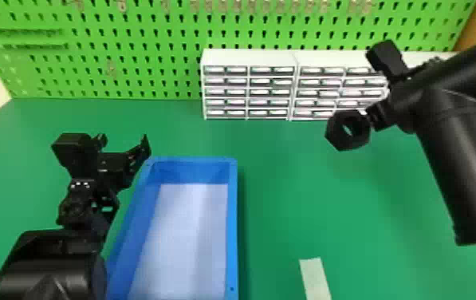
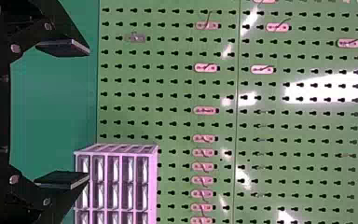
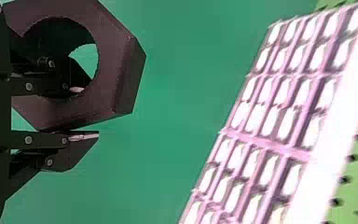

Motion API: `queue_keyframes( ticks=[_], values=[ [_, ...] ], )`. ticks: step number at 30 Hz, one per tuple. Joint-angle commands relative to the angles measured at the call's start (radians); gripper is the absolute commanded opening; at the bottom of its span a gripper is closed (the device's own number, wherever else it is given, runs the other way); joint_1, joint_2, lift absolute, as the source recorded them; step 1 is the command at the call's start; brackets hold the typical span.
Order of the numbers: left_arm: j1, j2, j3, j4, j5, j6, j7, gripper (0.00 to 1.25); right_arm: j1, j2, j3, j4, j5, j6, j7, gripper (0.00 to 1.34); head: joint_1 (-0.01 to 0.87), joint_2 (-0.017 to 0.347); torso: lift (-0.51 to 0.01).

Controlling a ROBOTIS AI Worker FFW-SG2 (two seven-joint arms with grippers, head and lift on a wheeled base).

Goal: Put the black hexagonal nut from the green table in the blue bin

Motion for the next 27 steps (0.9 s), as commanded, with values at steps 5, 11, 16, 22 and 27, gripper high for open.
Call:
queue_keyframes(
  ticks=[5,11,16,22,27],
  values=[
    [0.000,0.000,0.001,0.000,0.000,0.000,0.000,0.93,0.002,0.017,0.041,-0.122,-0.060,0.018,0.000,0.20,0.686,0.051,-0.096],
    [0.000,0.000,0.000,0.000,0.000,0.000,0.000,0.93,0.007,0.020,0.071,-0.208,-0.089,0.038,0.000,0.20,0.686,0.051,-0.096],
    [-0.002,-0.001,-0.002,0.000,0.000,0.000,0.000,0.93,0.004,0.027,0.117,-0.251,-0.125,0.043,0.001,0.20,0.686,0.051,-0.096],
    [-0.003,0.000,-0.003,0.001,0.000,0.000,0.000,0.93,-0.008,0.033,0.200,-0.278,-0.180,0.047,0.001,0.20,0.686,0.051,-0.096],
    [-0.005,-0.001,-0.003,0.001,0.000,0.000,0.000,0.93,-0.018,0.036,0.283,-0.281,-0.237,0.049,0.000,0.20,0.686,0.051,-0.096]
  ],
)
